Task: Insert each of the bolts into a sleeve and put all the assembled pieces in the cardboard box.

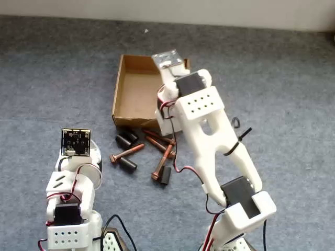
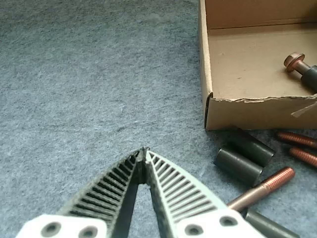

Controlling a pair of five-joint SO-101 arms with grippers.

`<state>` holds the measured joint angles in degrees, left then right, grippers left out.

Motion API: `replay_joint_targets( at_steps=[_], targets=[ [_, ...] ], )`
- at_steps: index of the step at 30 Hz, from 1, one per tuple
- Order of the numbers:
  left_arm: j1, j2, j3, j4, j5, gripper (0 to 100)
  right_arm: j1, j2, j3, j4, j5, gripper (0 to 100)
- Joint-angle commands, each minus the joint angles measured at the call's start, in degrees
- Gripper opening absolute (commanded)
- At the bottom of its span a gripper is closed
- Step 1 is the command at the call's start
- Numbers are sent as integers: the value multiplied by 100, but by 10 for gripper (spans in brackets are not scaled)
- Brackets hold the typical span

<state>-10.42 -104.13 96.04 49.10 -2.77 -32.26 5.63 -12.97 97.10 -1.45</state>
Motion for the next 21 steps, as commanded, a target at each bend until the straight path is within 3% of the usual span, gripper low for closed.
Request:
replay_joint_targets(
  at_steps=[1,11,16,21],
  targets=[
    [-57,-31,101,-132,-88,7,-268,-268,-101,251,-220,85],
    [-66,-31,101,-132,-88,7,-259,-2774,3046,-1868,-976,85],
    [-66,-31,101,-132,-88,7,-303,-3090,4277,-2695,-976,86],
    [-66,-31,101,-132,-88,7,-585,-3090,5024,-3231,-976,185]
  ],
)
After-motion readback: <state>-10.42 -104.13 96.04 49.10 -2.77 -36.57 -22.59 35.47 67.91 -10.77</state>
